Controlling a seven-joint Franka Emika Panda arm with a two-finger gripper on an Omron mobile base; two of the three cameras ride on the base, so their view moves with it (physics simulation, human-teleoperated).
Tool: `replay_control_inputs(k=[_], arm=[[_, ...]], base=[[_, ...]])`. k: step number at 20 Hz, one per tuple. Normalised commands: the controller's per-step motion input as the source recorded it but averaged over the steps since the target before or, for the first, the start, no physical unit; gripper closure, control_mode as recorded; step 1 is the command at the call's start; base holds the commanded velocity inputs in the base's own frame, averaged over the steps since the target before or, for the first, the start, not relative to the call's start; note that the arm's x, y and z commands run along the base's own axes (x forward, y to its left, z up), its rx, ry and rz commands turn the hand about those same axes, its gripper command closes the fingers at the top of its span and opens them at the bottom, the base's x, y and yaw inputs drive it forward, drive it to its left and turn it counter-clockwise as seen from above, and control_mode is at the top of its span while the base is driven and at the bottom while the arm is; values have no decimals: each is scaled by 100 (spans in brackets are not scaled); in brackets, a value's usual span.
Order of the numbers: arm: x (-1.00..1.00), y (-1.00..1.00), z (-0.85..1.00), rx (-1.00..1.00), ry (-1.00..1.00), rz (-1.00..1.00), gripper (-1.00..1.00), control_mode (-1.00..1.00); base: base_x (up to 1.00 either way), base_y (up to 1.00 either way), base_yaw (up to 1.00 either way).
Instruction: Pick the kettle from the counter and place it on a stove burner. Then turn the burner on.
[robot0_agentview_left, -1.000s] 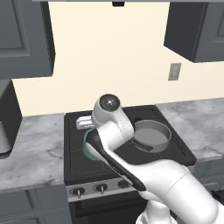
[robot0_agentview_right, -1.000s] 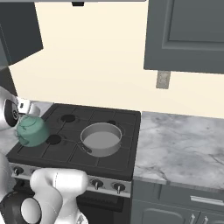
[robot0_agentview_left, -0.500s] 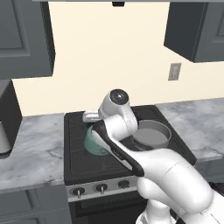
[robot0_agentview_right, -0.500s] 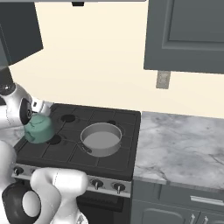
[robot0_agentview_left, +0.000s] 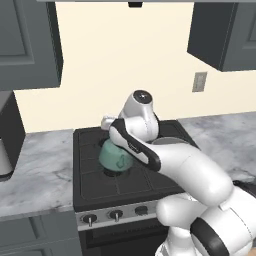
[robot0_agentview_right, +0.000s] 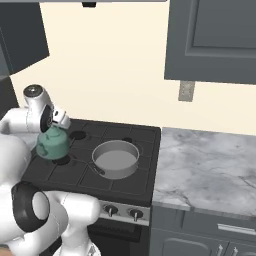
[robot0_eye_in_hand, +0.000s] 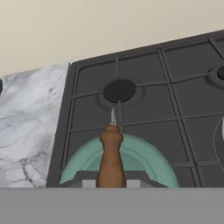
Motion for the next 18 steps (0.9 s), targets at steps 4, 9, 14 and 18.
replay_control_inputs(k=[4,9,14,18], arm=[[4,0,-1,-1,0,0,100,-100],[0,5,-16,-10,-4,0,100,-100],[0,2,-34,-8,-1,0,100,-100],[0,0,-34,0,0,0,100,-100]], base=[[0,0,0],[0,0,0],[0,0,0],[0,0,0]])
